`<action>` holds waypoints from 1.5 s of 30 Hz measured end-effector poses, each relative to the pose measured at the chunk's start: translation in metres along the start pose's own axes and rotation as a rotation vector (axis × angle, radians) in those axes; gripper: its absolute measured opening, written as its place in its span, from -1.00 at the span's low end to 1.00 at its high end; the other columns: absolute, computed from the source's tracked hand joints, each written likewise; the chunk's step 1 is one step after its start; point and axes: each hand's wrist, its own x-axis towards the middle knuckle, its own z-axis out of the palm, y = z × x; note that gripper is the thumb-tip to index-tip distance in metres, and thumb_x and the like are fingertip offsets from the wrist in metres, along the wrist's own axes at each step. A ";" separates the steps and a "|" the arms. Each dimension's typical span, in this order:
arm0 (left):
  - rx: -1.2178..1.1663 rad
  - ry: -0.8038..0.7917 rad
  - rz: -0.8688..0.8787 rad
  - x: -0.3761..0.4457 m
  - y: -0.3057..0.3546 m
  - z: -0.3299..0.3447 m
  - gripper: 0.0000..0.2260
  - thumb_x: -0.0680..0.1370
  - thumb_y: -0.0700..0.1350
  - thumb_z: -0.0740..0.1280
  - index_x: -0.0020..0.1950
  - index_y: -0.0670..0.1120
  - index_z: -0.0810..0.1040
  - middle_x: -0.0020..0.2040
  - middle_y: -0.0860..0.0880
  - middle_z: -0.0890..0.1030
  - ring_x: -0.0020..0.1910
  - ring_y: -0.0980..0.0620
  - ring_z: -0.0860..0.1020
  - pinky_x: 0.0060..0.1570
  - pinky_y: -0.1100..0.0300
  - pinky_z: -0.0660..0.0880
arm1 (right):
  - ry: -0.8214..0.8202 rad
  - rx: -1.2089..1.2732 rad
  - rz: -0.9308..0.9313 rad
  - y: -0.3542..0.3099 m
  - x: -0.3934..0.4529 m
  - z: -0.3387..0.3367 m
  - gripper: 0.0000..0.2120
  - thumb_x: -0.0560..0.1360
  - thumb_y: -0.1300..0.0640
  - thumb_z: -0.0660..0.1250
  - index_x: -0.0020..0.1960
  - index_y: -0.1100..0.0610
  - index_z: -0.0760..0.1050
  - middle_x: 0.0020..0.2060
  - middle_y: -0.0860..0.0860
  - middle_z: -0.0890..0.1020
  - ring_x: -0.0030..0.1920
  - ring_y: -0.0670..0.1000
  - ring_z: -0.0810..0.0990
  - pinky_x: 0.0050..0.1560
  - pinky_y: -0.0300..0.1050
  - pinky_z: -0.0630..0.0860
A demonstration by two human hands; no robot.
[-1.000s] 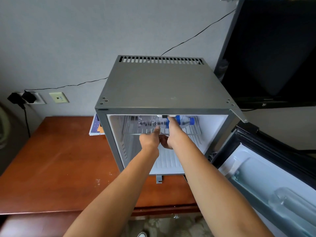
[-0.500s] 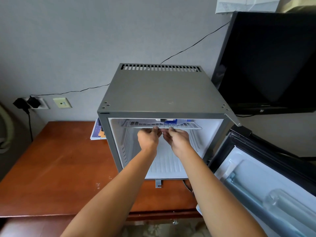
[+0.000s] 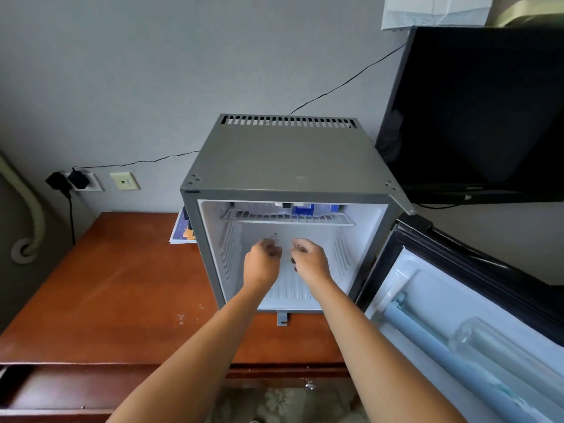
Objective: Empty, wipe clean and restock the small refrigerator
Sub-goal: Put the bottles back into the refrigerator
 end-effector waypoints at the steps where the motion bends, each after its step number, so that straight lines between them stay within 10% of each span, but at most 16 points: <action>1: 0.100 -0.010 0.011 -0.010 -0.002 -0.002 -0.71 0.64 -0.12 0.32 0.36 -0.10 0.54 0.21 -0.04 0.68 0.13 -0.03 0.63 0.06 0.06 0.57 | -0.016 -0.125 -0.042 0.006 -0.006 0.000 -0.67 0.66 0.05 0.26 0.41 0.01 0.50 0.30 -0.02 0.60 0.20 0.02 0.60 0.14 -0.10 0.56; 9: 0.767 -0.014 0.265 -0.086 -0.025 -0.028 -0.46 0.64 0.18 0.25 0.53 -0.07 0.37 0.49 -0.02 0.47 0.48 -0.03 0.41 0.47 0.04 0.29 | -0.092 -0.848 -0.394 0.054 -0.063 0.000 -0.48 0.65 -0.06 0.27 0.57 -0.01 0.29 0.49 -0.03 0.42 0.50 0.08 0.31 0.43 0.05 0.40; 23: 0.927 0.026 0.502 -0.171 -0.011 -0.096 -0.32 0.59 0.37 0.01 0.63 0.03 0.18 0.63 0.00 0.24 0.65 -0.07 0.06 0.60 -0.19 -0.06 | 0.114 -1.254 -0.619 0.024 -0.161 -0.041 -0.41 0.61 -0.15 0.24 0.59 -0.03 0.24 0.58 0.14 0.24 0.60 0.25 0.07 0.59 0.29 -0.06; 38: 0.765 -0.061 0.761 -0.272 0.068 -0.080 -0.31 0.58 0.34 -0.10 0.67 0.10 0.03 0.66 0.02 0.14 0.66 -0.04 -0.01 0.60 -0.20 -0.12 | 0.531 -1.450 -0.267 -0.016 -0.244 -0.212 -0.19 0.55 -0.28 0.23 0.66 -0.04 -0.01 0.62 0.19 0.09 0.60 0.31 0.01 0.55 0.37 -0.07; 45: 0.734 -0.087 0.860 -0.298 0.126 -0.020 -0.31 0.58 0.31 -0.09 0.67 0.07 0.03 0.66 0.01 0.15 0.65 -0.05 0.03 0.61 -0.18 -0.10 | 0.384 -1.403 -0.017 0.000 -0.253 -0.271 -0.11 0.53 -0.44 0.11 0.66 -0.04 -0.16 0.64 0.15 0.03 0.57 0.32 0.08 0.53 0.30 0.06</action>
